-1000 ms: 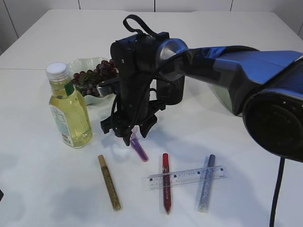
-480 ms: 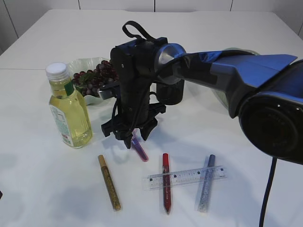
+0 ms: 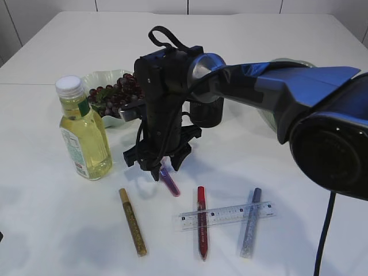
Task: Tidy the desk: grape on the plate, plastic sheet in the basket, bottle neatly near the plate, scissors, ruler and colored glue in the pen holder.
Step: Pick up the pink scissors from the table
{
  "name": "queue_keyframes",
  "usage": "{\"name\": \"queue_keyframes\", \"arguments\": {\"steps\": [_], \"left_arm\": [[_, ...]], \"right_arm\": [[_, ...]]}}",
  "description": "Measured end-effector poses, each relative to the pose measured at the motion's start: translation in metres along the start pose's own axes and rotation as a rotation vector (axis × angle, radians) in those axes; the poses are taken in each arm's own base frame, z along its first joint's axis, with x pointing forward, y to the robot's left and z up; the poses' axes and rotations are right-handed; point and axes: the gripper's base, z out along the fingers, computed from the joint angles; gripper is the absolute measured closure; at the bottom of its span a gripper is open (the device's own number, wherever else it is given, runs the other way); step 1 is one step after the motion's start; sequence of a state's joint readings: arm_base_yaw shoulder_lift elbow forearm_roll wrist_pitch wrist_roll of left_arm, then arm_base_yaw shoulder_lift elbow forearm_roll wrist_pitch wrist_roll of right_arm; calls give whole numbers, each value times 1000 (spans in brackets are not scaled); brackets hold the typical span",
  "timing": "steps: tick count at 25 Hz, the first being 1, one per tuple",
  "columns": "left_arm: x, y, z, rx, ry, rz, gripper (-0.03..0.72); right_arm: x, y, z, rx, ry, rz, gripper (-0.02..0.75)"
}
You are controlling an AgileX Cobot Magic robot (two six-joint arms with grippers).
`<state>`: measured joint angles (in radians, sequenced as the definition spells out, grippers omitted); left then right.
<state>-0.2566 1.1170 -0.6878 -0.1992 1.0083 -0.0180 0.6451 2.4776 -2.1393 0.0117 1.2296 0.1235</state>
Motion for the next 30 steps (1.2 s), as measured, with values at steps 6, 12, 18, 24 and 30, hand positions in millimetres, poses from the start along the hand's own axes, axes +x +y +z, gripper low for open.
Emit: {"name": "queue_keyframes", "arguments": {"steps": [6, 12, 18, 24, 30], "left_arm": [[0, 0, 0, -1, -2, 0, 128], [0, 0, 0, -2, -5, 1, 128], [0, 0, 0, -4, -5, 3, 129], [0, 0, 0, -5, -5, 3, 129], [-1, 1, 0, -6, -6, 4, 129]], "right_arm": [[1, 0, 8, 3, 15, 4, 333], [1, 0, 9, 4, 17, 7, 333], [1, 0, 9, 6, 17, 6, 351], [0, 0, 9, 6, 16, 8, 517], [0, 0, 9, 5, 14, 8, 564]]}}
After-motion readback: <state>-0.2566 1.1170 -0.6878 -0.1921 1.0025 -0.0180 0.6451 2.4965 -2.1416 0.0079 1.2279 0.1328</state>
